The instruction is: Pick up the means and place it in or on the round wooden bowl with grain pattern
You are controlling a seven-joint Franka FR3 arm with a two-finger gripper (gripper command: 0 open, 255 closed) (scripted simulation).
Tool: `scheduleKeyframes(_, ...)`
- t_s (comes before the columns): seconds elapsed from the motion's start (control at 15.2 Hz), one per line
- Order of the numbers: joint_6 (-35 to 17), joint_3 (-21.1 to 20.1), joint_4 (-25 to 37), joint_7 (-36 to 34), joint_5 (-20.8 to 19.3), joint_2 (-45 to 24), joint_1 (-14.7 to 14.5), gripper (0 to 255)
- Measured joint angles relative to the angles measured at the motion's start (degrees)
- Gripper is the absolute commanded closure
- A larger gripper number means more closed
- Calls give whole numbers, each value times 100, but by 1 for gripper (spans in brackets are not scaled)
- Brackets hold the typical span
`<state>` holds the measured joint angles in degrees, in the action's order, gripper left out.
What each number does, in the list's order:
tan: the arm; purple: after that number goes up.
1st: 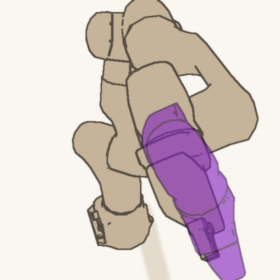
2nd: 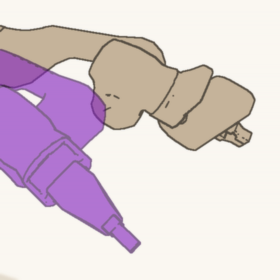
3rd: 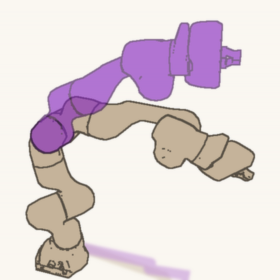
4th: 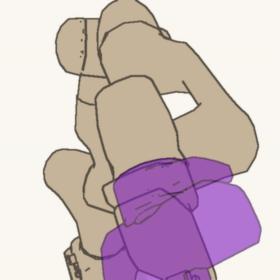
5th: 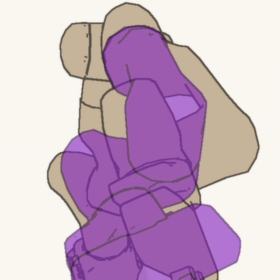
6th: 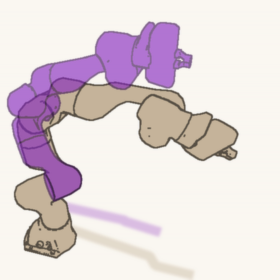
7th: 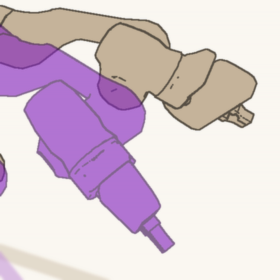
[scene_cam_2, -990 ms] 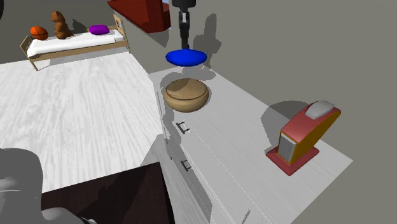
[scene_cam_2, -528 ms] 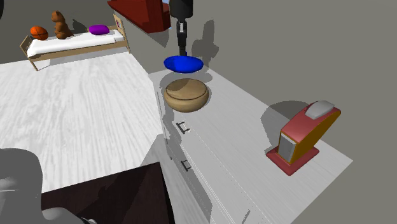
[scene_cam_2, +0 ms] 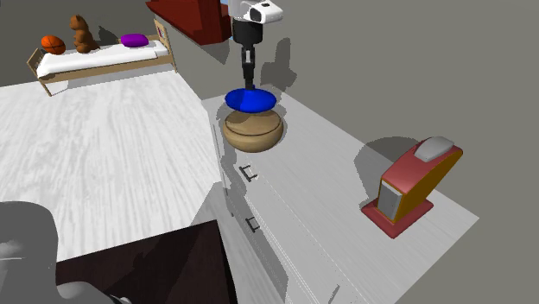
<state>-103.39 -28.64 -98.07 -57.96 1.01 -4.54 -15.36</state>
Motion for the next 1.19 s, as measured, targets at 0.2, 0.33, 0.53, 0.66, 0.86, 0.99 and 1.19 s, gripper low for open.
scheduleKeyframes(0.2,-242,-3,-229,-3,-7,-15,-5,255)
scheduleKeyframes(0.33,-384,-1,-365,2,-9,-21,-3,255)
scheduleKeyframes(0.53,-589,2,-554,12,-11,-24,0,255)
scheduleKeyframes(0.66,-613,0,-558,7,-16,-25,-2,255)
scheduleKeyframes(0.86,-625,-1,-560,5,-16,-21,-3,255)
scheduleKeyframes(0.99,-623,-2,-552,3,-19,-28,-4,0)
scheduleKeyframes(1.19,-619,0,-566,3,-23,-48,-4,0)
